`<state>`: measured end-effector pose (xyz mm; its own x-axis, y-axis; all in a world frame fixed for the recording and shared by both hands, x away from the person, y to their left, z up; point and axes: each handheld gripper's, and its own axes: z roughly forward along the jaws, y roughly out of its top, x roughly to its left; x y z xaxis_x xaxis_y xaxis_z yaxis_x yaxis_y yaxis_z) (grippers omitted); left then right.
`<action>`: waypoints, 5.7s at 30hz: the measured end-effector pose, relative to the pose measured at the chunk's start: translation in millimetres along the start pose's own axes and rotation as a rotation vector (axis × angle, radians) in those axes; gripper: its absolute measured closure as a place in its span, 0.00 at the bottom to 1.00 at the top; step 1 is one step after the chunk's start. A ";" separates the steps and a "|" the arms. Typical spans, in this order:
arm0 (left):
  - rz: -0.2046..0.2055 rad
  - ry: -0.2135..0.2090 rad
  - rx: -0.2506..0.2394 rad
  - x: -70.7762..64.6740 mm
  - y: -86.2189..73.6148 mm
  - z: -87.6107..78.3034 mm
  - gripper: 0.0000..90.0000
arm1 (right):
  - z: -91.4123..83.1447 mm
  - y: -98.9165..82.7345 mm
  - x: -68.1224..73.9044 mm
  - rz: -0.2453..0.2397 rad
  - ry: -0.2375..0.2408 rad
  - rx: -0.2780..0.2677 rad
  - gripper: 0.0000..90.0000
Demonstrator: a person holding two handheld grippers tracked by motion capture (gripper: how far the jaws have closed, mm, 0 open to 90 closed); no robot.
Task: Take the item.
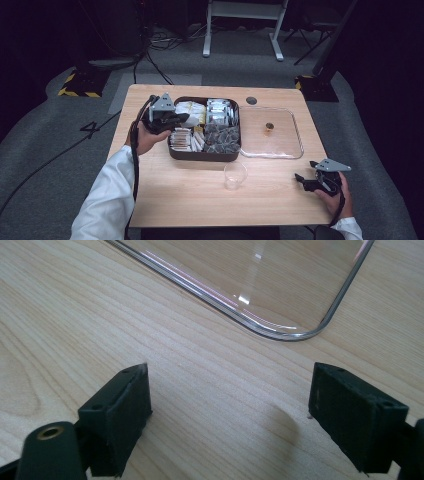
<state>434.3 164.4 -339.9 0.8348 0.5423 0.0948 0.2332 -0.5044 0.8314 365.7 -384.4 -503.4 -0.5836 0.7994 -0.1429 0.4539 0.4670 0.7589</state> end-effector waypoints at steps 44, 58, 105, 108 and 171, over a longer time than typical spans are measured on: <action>0.161 -0.364 0.019 -112.5 13.9 55.7 1.00 | 0.0 0.0 0.1 0.000 -0.001 0.000 0.19; 0.162 -0.403 0.083 -125.2 0.4 93.3 1.00 | -0.2 0.0 0.3 -0.004 -0.003 -0.001 0.19; 0.186 -0.256 0.103 -115.5 -4.2 78.0 0.40 | -0.2 -0.1 0.5 -0.005 -0.004 -0.001 0.19; 0.182 -0.228 0.106 -113.0 -5.2 73.1 0.32 | -0.2 -0.1 0.4 -0.005 -0.003 -0.001 0.19; 0.051 0.132 0.289 -58.9 -120.9 -10.2 0.19 | -0.1 0.0 0.4 0.000 -0.006 0.000 0.19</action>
<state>351.8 200.4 -440.4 0.7817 0.5843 0.2178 0.3405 -0.6926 0.6359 365.4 -384.2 -503.4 -0.5795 0.8017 -0.1468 0.4536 0.4669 0.7591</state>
